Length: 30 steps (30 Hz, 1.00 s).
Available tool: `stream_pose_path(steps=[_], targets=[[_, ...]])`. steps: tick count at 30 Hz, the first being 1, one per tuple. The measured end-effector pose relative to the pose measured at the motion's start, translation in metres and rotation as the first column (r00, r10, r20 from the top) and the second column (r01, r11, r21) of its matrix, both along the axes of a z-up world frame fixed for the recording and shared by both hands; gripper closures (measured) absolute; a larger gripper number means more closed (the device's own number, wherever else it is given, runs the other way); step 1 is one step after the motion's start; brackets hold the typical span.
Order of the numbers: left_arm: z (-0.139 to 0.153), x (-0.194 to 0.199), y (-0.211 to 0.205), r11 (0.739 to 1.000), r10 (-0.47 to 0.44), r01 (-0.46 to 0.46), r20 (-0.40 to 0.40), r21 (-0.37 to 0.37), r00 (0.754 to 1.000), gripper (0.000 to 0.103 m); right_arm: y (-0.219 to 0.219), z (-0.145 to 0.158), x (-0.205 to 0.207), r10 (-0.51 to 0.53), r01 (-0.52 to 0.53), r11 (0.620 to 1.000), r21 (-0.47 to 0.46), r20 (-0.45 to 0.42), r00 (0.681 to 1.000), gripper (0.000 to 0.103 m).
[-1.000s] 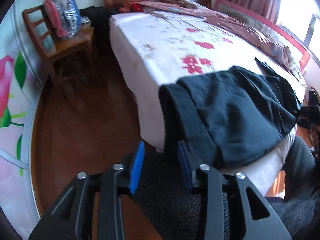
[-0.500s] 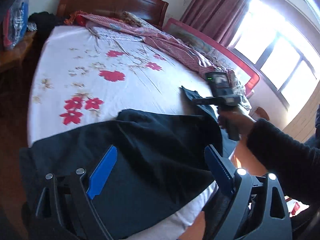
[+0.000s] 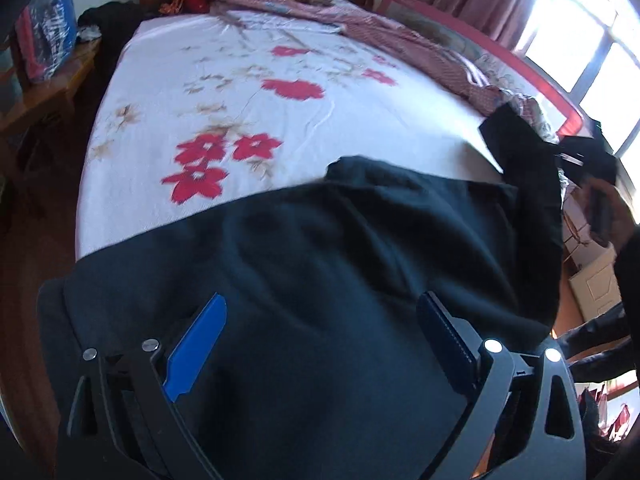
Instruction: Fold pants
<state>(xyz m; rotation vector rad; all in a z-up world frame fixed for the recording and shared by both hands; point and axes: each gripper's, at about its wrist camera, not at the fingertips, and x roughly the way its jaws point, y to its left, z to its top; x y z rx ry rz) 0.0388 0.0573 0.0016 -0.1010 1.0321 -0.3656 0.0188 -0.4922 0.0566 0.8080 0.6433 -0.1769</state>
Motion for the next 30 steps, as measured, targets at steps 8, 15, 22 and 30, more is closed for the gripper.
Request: stream_pose_path(steps=[8, 15, 22, 30], targets=[[-0.021, -0.014, 0.012, 0.990, -0.018, 0.022, -0.028, 0.141, 0.999, 0.006, -0.080, -0.158, -0.150, -0.339, 0.293, 0.847, 0.444, 0.026, 0.940, 0.100], [-0.019, -0.014, 0.015, 0.979, -0.008, 0.016, -0.038, 0.202, 0.999, 0.006, -0.066, -0.136, -0.138, -0.270, 0.239, 0.882, 0.407, 0.020, 0.963, 0.099], [-0.016, -0.017, 0.031, 0.981, -0.002, 0.007, -0.029, 0.195, 1.000, 0.006, -0.068, -0.142, -0.149, -0.257, 0.262, 0.895, 0.361, -0.062, 0.964, 0.099], [0.032, -0.049, 0.054, 0.978, 0.006, -0.028, 0.108, 0.206, 0.994, 0.007, 0.012, -0.092, -0.145, -0.117, 0.132, 0.953, 0.271, -0.072, 0.991, 0.094]])
